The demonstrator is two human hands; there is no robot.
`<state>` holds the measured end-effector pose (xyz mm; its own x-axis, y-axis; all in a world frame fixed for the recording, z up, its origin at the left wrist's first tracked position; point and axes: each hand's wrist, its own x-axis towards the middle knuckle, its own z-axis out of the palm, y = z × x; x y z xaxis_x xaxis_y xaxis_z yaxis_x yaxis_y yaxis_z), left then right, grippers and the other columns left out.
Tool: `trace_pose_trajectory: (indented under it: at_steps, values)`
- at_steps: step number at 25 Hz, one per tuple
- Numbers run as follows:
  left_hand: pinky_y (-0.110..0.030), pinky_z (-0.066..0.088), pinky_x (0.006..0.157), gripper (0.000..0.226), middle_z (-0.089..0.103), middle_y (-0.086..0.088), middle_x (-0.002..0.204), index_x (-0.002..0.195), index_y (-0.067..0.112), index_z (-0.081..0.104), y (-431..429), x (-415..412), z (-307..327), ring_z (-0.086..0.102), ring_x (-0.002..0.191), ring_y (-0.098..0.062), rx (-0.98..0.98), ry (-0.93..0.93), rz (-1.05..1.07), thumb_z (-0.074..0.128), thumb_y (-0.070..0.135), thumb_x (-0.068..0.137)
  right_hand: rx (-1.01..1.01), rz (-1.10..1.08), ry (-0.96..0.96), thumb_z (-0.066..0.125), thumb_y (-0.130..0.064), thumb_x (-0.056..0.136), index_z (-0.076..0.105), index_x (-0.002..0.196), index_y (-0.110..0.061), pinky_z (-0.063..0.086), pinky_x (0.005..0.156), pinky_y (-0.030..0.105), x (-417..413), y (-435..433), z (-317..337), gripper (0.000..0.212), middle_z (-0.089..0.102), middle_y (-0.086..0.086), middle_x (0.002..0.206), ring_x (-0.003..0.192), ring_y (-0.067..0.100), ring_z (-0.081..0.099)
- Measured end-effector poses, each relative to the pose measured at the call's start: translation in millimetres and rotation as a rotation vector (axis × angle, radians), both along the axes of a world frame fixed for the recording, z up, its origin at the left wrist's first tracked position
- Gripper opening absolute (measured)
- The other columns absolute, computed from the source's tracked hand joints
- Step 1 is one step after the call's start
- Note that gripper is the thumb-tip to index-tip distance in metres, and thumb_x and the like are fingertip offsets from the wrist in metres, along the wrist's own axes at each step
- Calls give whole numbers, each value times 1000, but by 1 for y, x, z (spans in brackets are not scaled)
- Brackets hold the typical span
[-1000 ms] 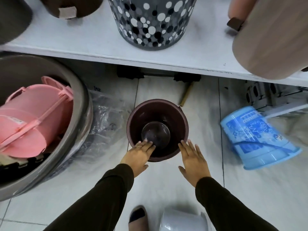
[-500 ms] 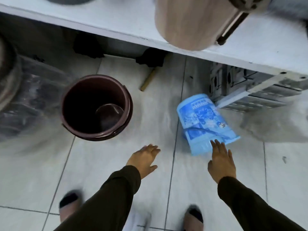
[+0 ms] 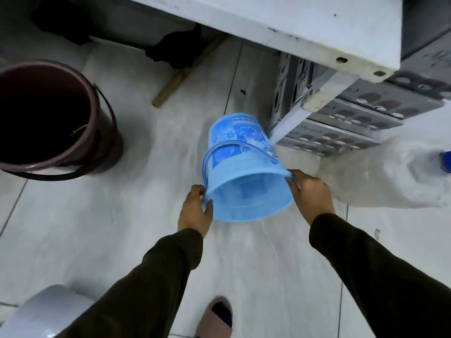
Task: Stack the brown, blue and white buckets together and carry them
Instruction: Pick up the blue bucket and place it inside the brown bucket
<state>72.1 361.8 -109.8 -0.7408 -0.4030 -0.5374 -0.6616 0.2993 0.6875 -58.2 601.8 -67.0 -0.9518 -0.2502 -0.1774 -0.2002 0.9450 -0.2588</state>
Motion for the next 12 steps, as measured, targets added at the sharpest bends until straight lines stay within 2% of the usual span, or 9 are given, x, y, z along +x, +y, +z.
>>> trace_pose_trajectory:
  at_steps: [2, 4, 5, 8, 10, 12]
  values:
    - [-36, 57, 83, 23, 67, 6, 111, 115, 27, 54, -23, -8, 23, 67, 98, -19, 11, 78, 111, 59, 28, 93, -134, -115, -38, 54, -27, 99, 67, 104, -11, 38, 59, 30, -11, -7, 11, 22, 69, 13, 73, 70, 38, 65]
    - [-36, 59, 79, 23, 67, 8, 108, 115, 32, 57, -43, -23, 40, 69, 90, -18, 39, 132, 193, 61, 29, 93, -288, -293, -152, 55, -27, 99, 66, 107, -10, 50, 63, 33, -20, -19, 20, 22, 68, 9, 73, 70, 35, 66]
    - [-38, 61, 77, 27, 68, 7, 110, 118, 33, 58, -49, -32, 44, 70, 86, -19, 55, 144, 215, 62, 27, 92, -387, -409, -222, 56, -26, 99, 64, 115, -10, 58, 67, 40, -23, -27, 22, 24, 70, 8, 77, 71, 31, 68]
    - [-42, 62, 83, 41, 67, 5, 111, 129, 30, 60, -55, -61, 48, 68, 88, -22, 90, 166, 233, 62, 13, 92, -555, -678, -294, 60, -15, 97, 49, 136, -14, 62, 80, 53, -22, -43, 19, 40, 70, 12, 97, 79, 29, 68]
    - [-32, 56, 89, 45, 67, 3, 112, 135, 24, 59, -52, -75, 48, 67, 95, -25, 51, 160, 187, 58, 8, 92, -503, -635, -232, 59, -12, 96, 47, 137, -19, 61, 86, 51, -15, -45, 15, 43, 67, 13, 118, 93, 32, 68]
    - [-31, 50, 95, 48, 65, 0, 122, 143, 22, 51, -52, -76, 51, 63, 114, -29, 1, 119, 92, 57, 14, 95, -452, -553, -212, 59, -15, 96, 45, 142, -19, 54, 99, 45, -7, -46, 16, 48, 58, 12, 136, 111, 33, 64]
